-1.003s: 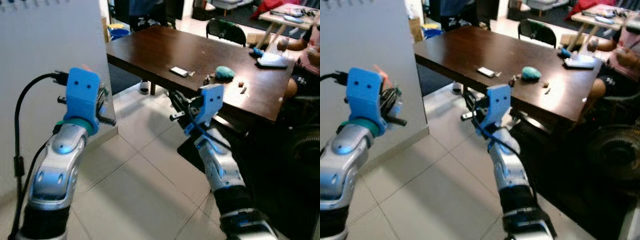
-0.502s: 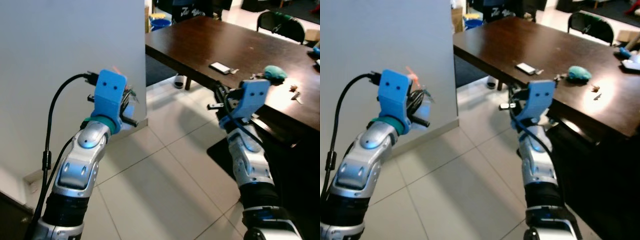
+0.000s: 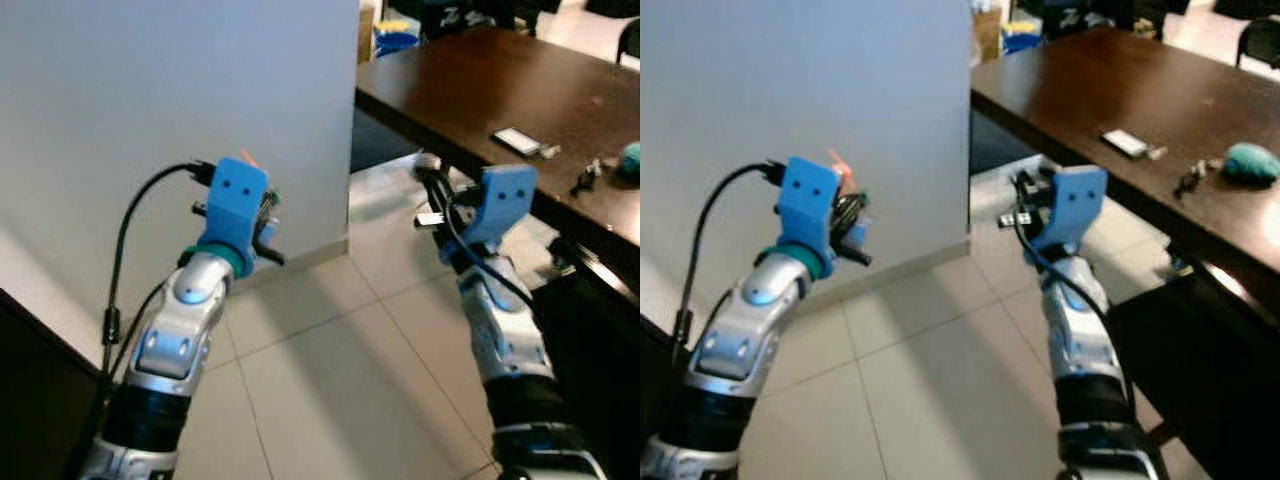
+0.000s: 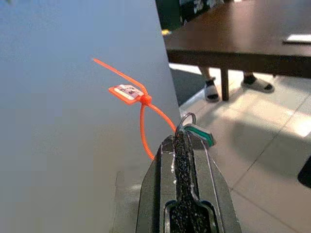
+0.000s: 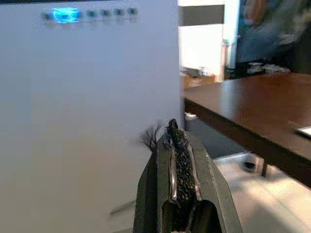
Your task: Hang keys on a hook
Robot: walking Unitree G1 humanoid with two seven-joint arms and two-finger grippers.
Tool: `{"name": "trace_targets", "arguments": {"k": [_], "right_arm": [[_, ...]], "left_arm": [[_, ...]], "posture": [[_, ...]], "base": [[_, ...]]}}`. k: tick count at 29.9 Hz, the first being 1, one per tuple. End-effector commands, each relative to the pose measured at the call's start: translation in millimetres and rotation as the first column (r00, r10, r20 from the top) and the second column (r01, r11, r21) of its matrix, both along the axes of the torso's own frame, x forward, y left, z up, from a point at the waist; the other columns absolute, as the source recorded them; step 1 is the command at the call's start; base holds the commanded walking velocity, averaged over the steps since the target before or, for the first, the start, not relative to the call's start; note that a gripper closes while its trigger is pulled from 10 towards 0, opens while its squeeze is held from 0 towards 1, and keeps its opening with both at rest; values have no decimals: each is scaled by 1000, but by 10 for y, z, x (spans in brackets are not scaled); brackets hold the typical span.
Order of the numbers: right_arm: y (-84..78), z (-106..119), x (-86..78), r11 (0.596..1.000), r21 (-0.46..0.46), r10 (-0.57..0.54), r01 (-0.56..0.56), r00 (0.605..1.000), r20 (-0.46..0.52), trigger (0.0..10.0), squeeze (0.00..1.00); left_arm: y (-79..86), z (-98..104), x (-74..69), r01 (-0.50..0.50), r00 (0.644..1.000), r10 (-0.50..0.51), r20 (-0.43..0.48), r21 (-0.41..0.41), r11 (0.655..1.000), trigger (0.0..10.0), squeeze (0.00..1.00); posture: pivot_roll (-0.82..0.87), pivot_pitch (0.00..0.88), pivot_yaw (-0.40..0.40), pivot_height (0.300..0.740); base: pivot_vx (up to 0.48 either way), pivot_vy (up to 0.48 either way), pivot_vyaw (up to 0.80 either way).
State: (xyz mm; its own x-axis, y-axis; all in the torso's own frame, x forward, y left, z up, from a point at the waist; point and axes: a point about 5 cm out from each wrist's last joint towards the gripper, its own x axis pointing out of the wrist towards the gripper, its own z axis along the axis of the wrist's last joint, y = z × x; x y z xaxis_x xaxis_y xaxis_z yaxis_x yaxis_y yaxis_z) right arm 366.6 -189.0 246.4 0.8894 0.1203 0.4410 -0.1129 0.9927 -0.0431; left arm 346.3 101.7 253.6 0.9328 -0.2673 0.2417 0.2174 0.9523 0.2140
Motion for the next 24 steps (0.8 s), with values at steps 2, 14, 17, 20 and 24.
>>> {"name": "trace_targets", "arguments": {"k": [2, 14, 17, 20, 24], "right_arm": [[81, 28, 10, 999, -2, 33, -33, 999, 7, 10000, 0], [371, -31, 20, 989, -25, 146, -146, 989, -19, 10000, 0], [339, -23, 15, 989, -28, 143, -143, 990, -17, 10000, 0], [288, -10, 29, 991, -33, 129, -130, 991, -17, 10000, 0], [327, -3, 24, 990, -10, 142, -142, 990, -6, 10000, 0]], "left_arm": [[38, -51, 30, -17, 1000, 17, -12, 7, 1000, 10000, 0], [274, -60, 93, -133, 991, 133, 2, 51, 990, 10000, 0], [298, -69, 88, -141, 990, 141, 1, 51, 989, 10000, 0], [302, -93, 78, -150, 989, 149, 6, 40, 988, 10000, 0], [262, -133, 69, -149, 989, 149, 5, 32, 988, 10000, 0]], "posture": [[-24, 45, 153, 740], [1, 53, 108, 740], [8, 60, 105, 740], [3, 63, 102, 740], [1, 64, 100, 740]], "base": [[0, 0, 769], [0, 0, 769], [0, 0, 769], [102, 0, 504], [420, 0, 0]]}}
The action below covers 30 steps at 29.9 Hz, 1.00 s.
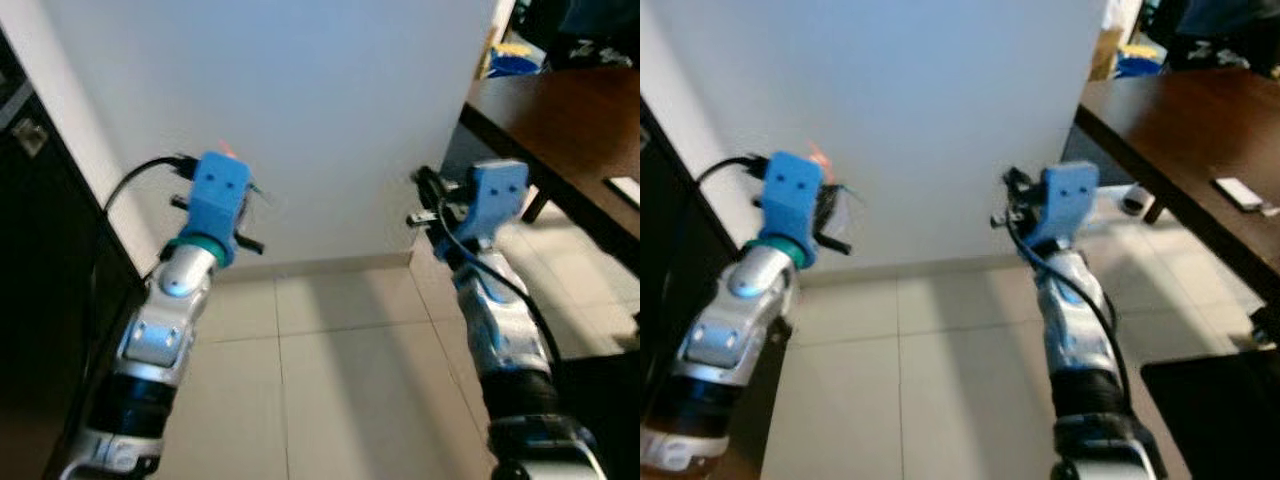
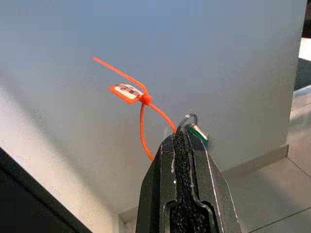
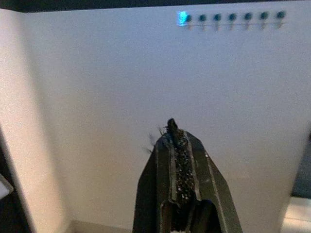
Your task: Hang keys on a hook
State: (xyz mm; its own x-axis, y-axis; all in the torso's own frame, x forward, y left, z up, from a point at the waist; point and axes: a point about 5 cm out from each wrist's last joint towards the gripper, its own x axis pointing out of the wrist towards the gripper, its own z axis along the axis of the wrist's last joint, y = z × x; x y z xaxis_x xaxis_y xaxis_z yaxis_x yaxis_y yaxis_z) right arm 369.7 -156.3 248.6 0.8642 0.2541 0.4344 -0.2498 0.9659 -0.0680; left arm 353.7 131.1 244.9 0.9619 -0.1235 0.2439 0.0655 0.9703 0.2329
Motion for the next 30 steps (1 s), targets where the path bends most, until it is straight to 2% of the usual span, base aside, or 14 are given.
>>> {"name": "trace_targets", "arguments": {"k": [1, 18, 30], "right_arm": [[15, -31, -11, 1000, 21, 8, -8, 1000, -3, 10000, 0], [-8, -45, 36, 999, 34, 6, -6, 1000, -11, 10000, 0], [17, -76, 95, 999, 14, 44, -44, 998, -42, 10000, 0]], "left_arm": [[-53, -60, -7, 8, 1000, -8, -6, 12, 1000, 10000, 0], [-298, 31, 68, 68, 997, -69, 39, 26, 997, 10000, 0], [-292, 77, 82, 64, 995, -66, 76, 35, 997, 10000, 0]], "posture": [[2, 61, 100, 740], [-1, 1, 94, 740], [15, 0, 17, 740]], "base": [[458, 0, 0], [457, 0, 0], [431, 0, 0]]}}
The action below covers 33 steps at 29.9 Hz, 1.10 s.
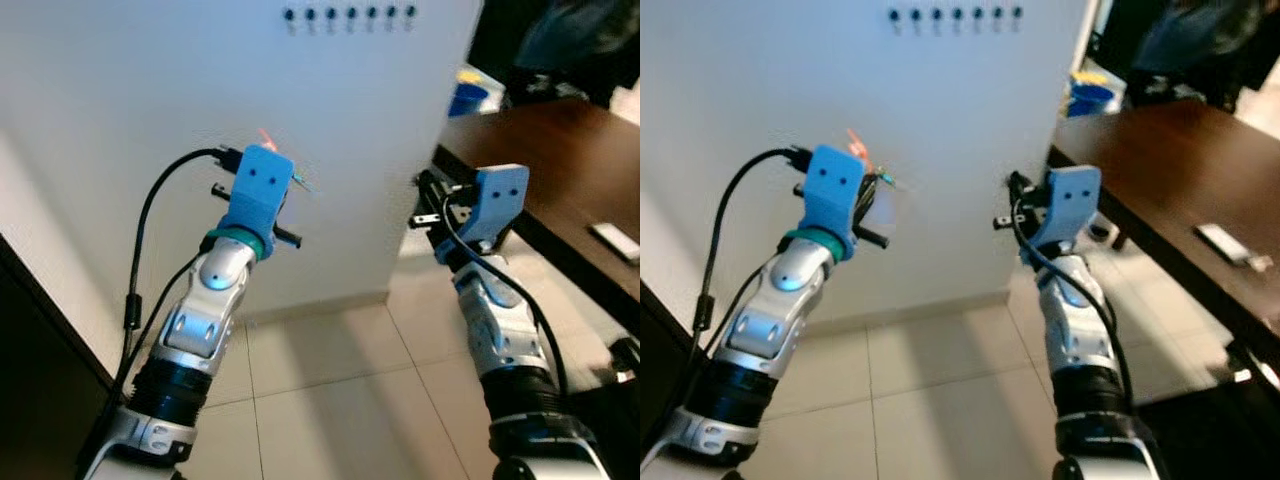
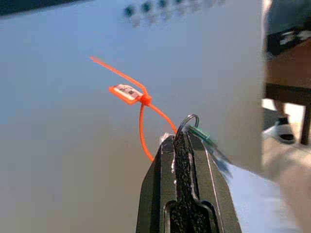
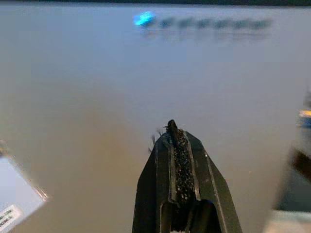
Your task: Hang keys on a hook
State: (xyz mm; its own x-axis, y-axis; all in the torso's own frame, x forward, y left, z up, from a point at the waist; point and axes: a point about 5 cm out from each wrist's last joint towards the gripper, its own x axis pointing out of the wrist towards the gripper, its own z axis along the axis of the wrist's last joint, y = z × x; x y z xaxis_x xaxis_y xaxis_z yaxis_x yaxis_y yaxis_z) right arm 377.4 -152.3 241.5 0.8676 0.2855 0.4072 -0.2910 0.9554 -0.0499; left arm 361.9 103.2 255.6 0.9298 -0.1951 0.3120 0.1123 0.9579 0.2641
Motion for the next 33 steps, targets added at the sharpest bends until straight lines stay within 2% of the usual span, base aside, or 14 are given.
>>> {"name": "trace_targets", "arguments": {"k": [1, 13, 21, 25, 33], "right_arm": [[-21, 12, 30, 1000, 0, 7, -7, 1000, -7, 10000, 0], [132, -104, 5, 999, 37, 35, -34, 999, -24, 10000, 0], [51, -75, 34, 999, 52, 16, -15, 1000, -21, 10000, 0], [50, -85, 33, 996, 85, 15, -13, 999, -29, 10000, 0], [21, -72, 34, 997, 80, 7, -5, 1000, -27, 10000, 0]], "left_arm": [[-7, -9, 1, -7, 1000, 7, 12, 6, 1000, 10000, 0], [15, 31, 12, 5, 999, -6, 38, 19, 1000, 10000, 0], [35, 40, 4, 11, 999, -12, 49, 21, 1000, 10000, 0], [34, 29, 4, 14, 999, -15, 48, 23, 1000, 10000, 0], [27, 28, -1, 18, 999, -19, 47, 25, 1000, 10000, 0]], "posture": [[15, 0, 17, 740], [9, 0, 36, 740], [9, 0, 41, 740], [9, 0, 41, 740], [10, 0, 40, 740]], "base": [[405, 0, 0], [392, 0, 0], [370, 0, 0], [360, 0, -694], [355, 0, -800]]}}
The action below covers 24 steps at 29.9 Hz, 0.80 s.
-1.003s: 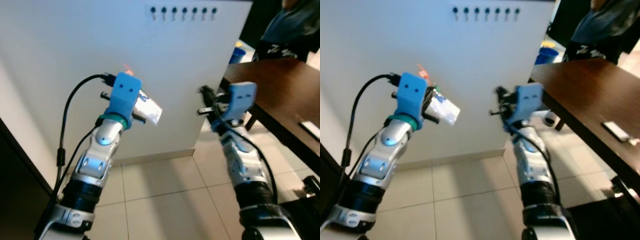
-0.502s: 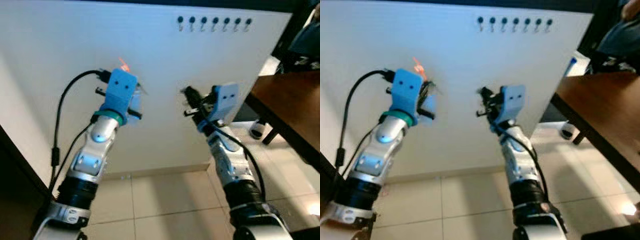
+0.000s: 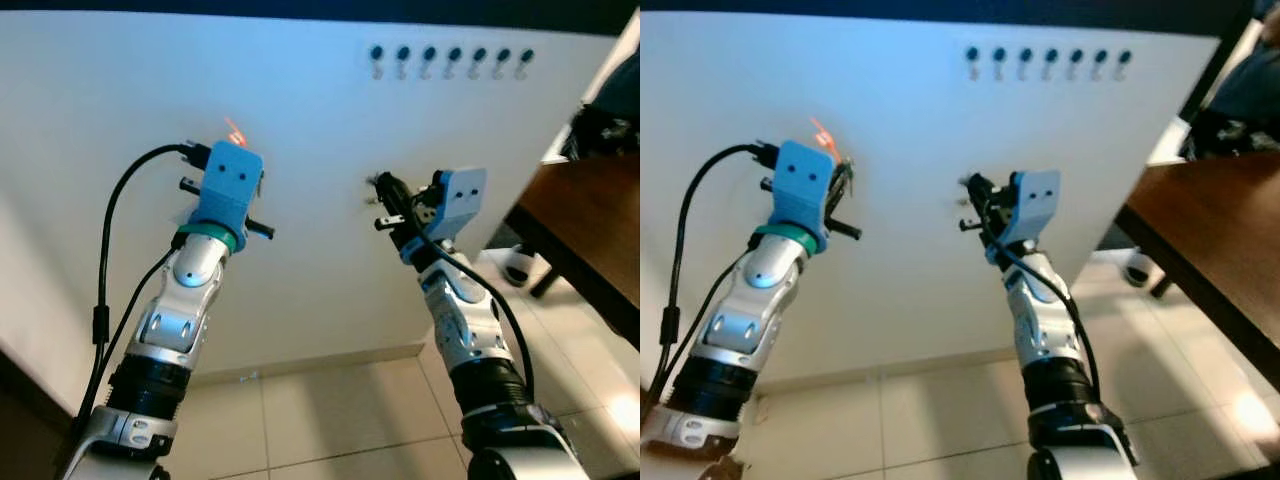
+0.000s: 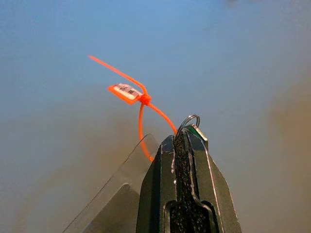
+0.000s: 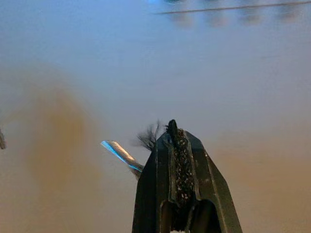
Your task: Hang keys on a hook
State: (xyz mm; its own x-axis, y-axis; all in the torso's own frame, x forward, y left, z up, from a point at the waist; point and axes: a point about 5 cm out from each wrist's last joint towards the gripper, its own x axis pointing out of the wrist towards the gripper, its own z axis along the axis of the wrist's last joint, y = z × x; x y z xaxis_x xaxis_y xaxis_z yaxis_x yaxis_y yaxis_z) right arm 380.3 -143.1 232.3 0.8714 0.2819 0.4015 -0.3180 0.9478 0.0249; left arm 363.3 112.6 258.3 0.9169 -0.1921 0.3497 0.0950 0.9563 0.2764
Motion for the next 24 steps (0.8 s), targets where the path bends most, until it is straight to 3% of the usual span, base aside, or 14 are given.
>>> {"name": "trace_targets", "arguments": {"k": [1, 12, 15, 20, 24], "right_arm": [[-70, 19, 5, 1000, 10, -22, 22, 1000, 1, 10000, 0], [-72, 77, -5, 1000, -20, -19, 20, 999, 42, 10000, 0], [-64, 103, -12, 1000, -21, -13, 15, 998, 57, 10000, 0], [-10, 173, -41, 999, -45, 22, -17, 994, 107, 10000, 0], [-10, 169, -43, 999, -50, 24, -18, 994, 106, 10000, 0]], "left_arm": [[-68, 1, -15, 25, 1000, -25, 5, 16, 1000, 10000, 0], [-93, 73, -54, 51, 997, -51, 54, -8, 999, 10000, 0], [-108, 113, -79, 62, 995, -61, 84, -11, 998, 10000, 0], [-165, 416, -262, 168, 955, -138, 264, -96, 981, 10000, 0], [-198, 524, -320, 204, 937, -165, 308, -98, 974, 10000, 0]], "posture": [[10, 0, 40, 740], [9, 0, 41, 740], [9, 0, 40, 740], [8, 0, 34, 740], [6, 0, 32, 740]], "base": [[352, 0, -800], [335, 0, -782], [311, 0, 0], [54, 0, 0], [0, 0, 0]]}}
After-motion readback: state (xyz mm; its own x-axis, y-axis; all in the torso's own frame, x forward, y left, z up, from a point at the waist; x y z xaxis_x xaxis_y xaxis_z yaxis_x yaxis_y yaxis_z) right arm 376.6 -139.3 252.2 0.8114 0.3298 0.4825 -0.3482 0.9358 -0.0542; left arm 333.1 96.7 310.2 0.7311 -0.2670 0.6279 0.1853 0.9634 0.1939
